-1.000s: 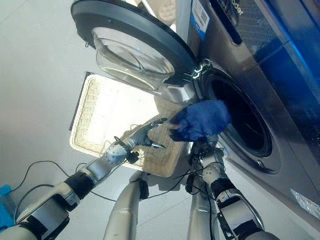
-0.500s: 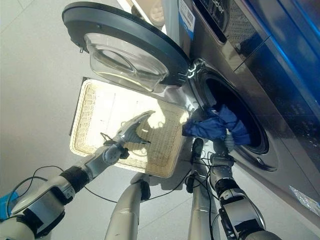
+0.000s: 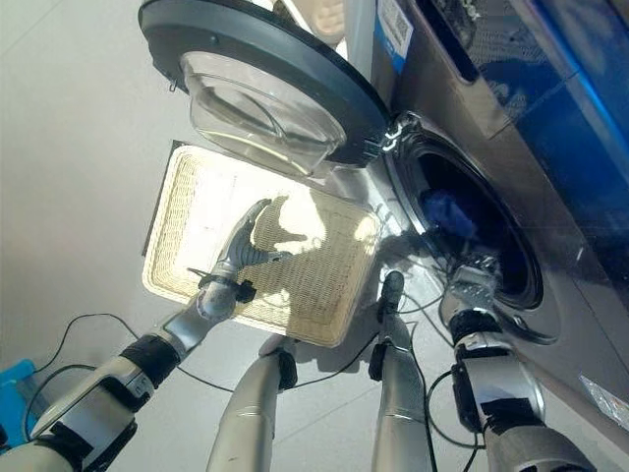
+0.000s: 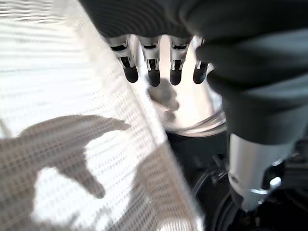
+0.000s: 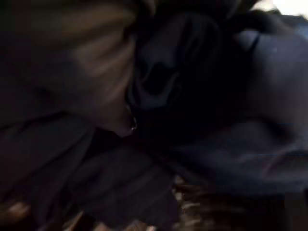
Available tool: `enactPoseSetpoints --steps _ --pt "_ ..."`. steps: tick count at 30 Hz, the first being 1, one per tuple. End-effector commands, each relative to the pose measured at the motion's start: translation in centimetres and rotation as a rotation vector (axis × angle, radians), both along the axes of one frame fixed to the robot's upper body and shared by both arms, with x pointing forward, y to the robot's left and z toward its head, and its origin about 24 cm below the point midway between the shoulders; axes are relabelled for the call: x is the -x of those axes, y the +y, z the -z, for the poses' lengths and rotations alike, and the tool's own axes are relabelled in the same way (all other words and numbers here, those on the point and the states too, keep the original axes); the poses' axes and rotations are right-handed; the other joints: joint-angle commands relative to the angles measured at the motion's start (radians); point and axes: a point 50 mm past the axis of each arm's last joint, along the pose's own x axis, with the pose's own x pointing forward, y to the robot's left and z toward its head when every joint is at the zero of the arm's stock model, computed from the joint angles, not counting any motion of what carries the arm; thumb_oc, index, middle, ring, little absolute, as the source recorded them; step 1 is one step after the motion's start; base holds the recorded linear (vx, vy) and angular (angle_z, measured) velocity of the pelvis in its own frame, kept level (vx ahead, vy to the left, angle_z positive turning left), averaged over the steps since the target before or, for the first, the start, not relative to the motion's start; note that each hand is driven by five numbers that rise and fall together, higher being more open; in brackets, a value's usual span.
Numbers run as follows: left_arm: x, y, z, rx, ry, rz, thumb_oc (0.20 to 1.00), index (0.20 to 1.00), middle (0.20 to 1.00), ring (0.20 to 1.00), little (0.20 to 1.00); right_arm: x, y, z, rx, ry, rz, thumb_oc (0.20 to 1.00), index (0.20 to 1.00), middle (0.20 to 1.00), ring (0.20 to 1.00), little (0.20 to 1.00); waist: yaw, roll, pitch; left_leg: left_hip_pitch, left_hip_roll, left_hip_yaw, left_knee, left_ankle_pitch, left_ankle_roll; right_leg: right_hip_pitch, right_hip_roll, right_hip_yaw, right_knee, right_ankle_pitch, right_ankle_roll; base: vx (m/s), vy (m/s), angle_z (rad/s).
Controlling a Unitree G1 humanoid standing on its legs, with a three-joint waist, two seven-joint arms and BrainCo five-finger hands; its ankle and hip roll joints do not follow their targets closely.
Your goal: Put the clothes into the washing machine.
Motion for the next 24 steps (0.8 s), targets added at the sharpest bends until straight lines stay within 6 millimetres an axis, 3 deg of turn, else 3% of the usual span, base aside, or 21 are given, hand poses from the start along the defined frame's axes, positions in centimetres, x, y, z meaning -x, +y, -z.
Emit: enactPoseSetpoints --steps 1,7,15,16,17,24 --pt "0.5 0.1 -0.4 0.056 -0.008 0.018 1.000 1.000 1.000 1.000 1.000 2.6 -4.3 -3.1 0.121 0.000 0.228 0.200 0.200 0.200 0.200 0.200 0.005 0.057 -0.024 -0.014 -0.077 -0.010 0.010 -0.051 -0.015 0.022 0.000 -0.068 0.134 -0.118 0.112 0.00 0.000 0.00" --pt "1.2 0.0 -0.1 0.061 0.001 0.040 1.000 1.000 1.000 1.000 1.000 3.8 -5.5 -6.9 0.143 -0.083 0.329 0.200 0.200 0.200 0.200 0.200 0.003 0.056 -0.024 -0.011 -0.075 -0.014 0.007 -0.052 -0.013 0.021 -0.001 -0.067 0.139 -0.119 0.113 0.00 -0.002 -0.01" --pt "1.3 -0.4 -0.1 0.073 -0.009 0.053 1.000 1.000 1.000 1.000 1.000 4.2 -5.6 -7.7 0.022 -0.166 0.380 0.200 0.200 0.200 0.200 0.200 -0.002 0.060 -0.024 0.012 -0.074 -0.013 -0.009 -0.049 -0.013 0.036 -0.002 -0.067 0.137 -0.118 0.115 0.00 0.000 0.00" --pt "1.2 -0.4 -0.1 0.074 -0.009 0.053 1.000 1.000 1.000 1.000 1.000 4.2 -5.5 -7.8 0.026 -0.156 0.378 0.247 0.247 0.247 0.247 0.247 -0.002 0.060 -0.024 0.013 -0.074 -0.013 -0.009 -0.049 -0.013 0.036 -0.003 -0.067 0.137 -0.118 0.115 0.00 0.000 0.00" --pt "1.2 -0.5 -0.2 0.075 -0.008 0.050 1.000 1.000 1.000 1.000 1.000 3.8 -5.2 -8.0 0.045 -0.113 0.357 1.000 1.000 1.000 1.000 1.000 -0.001 0.060 -0.024 0.013 -0.074 -0.013 -0.008 -0.048 -0.013 0.038 -0.003 -0.068 0.136 -0.118 0.114 0.00 0.000 0.00" --pt "0.8 -0.5 -0.2 0.086 -0.004 0.038 1.000 1.000 1.000 1.000 1.000 2.0 -3.6 -7.3 0.232 0.183 0.247 1.000 1.000 1.000 1.000 1.000 0.000 0.063 -0.024 0.021 -0.075 -0.009 -0.014 -0.044 -0.012 0.046 -0.005 -0.071 0.130 -0.120 0.113 0.00 0.000 0.00"
